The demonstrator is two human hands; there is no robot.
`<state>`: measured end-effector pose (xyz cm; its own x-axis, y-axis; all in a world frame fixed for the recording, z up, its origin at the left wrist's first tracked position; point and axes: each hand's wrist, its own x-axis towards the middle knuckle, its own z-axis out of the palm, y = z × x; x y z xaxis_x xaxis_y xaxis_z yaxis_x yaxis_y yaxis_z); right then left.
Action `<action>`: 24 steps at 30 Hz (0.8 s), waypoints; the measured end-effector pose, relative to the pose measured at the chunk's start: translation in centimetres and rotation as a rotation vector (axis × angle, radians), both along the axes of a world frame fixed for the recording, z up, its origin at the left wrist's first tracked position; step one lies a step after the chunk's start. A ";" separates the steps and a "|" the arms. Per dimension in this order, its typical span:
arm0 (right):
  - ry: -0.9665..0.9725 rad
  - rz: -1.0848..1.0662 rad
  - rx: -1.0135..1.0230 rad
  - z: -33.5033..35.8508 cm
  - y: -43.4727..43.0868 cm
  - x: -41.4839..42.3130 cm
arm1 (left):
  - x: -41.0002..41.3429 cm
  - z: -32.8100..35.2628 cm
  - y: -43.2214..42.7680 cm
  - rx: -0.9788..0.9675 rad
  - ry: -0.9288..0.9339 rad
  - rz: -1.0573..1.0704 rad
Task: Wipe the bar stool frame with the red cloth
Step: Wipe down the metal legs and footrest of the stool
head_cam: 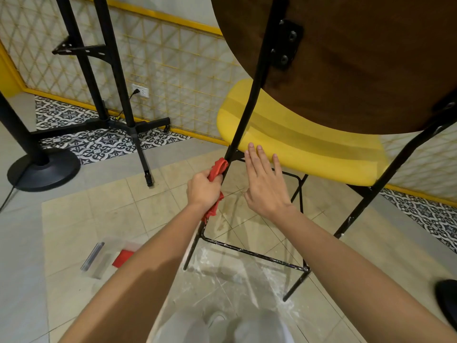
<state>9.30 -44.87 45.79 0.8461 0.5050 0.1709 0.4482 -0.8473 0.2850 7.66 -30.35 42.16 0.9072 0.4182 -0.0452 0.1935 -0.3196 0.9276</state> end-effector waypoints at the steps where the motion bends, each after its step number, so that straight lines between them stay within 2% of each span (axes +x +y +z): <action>1: -0.001 -0.005 0.016 0.1 -0.1 0.0 | 0.2 0.4 0.4 -0.042 0.003 0.001; 4: 0.010 -0.016 0.042 0.6 -0.3 0.0 | 0.8 2.2 0.5 -0.131 -0.079 0.045; 9: 0.013 -0.021 0.059 0.5 -0.2 -0.1 | 0.9 1.9 -2.0 -0.141 -0.193 0.055; 15: 0.023 -0.018 0.047 0.7 -0.3 -0.1 | 0.6 0.4 -1.9 0.004 -0.155 -0.018; 20: 0.039 -0.033 0.061 1.4 -0.6 -0.1 | 1.5 3.1 -2.0 0.142 -0.247 -0.069; 24: 0.036 -0.050 0.126 2.1 -1.0 0.0 | 0.9 4.2 -2.8 0.151 -0.386 -0.030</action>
<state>9.31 -45.83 47.86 0.8761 0.4388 0.1995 0.4129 -0.8967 0.1594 8.60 -33.10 46.36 0.8575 0.3670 0.3606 -0.1707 -0.4582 0.8723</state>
